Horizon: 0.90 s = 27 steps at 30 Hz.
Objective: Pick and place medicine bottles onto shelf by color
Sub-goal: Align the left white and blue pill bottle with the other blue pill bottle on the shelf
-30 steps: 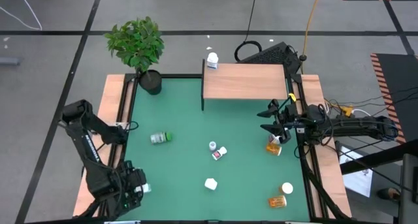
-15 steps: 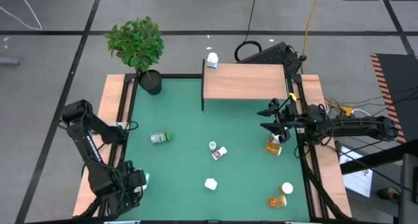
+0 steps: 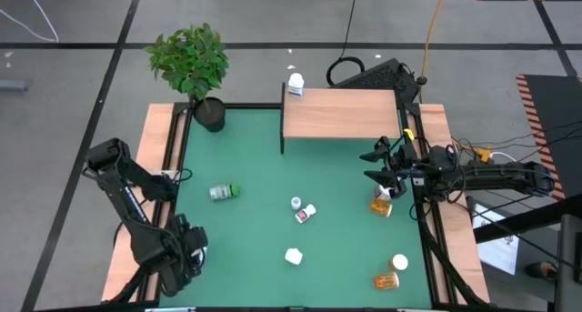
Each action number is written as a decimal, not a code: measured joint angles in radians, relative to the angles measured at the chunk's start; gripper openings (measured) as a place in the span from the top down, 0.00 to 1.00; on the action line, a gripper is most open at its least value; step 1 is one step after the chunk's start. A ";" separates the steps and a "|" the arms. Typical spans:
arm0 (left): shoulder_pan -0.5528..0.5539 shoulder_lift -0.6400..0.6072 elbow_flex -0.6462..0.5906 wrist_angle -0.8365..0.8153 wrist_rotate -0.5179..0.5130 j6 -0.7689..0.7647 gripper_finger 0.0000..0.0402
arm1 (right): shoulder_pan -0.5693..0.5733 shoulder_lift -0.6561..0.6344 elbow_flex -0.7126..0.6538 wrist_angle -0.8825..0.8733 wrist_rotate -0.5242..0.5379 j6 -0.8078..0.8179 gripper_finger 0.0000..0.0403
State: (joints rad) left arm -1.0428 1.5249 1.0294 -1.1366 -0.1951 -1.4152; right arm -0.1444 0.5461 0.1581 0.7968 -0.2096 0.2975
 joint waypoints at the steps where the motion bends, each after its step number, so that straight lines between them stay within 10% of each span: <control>1: 0.001 0.000 0.000 0.006 0.000 -0.020 0.27 | 0.000 0.000 0.000 0.000 0.000 0.003 0.42; 9: 0.059 0.000 0.000 -0.064 -0.044 -0.137 0.27 | 0.000 0.000 0.000 0.009 -0.001 0.004 0.42; 14: 0.090 0.000 0.001 0.006 0.107 -0.017 0.27 | 0.000 0.000 0.000 0.021 -0.005 0.002 0.42; 27: 0.114 -0.001 -0.055 0.067 0.201 -0.478 0.27 | 0.000 0.023 0.054 0.029 -0.059 -0.022 0.42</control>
State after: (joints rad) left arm -0.9291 1.5238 0.9742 -1.0691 0.0061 -1.8934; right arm -0.1444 0.5686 0.2120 0.8261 -0.2688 0.2752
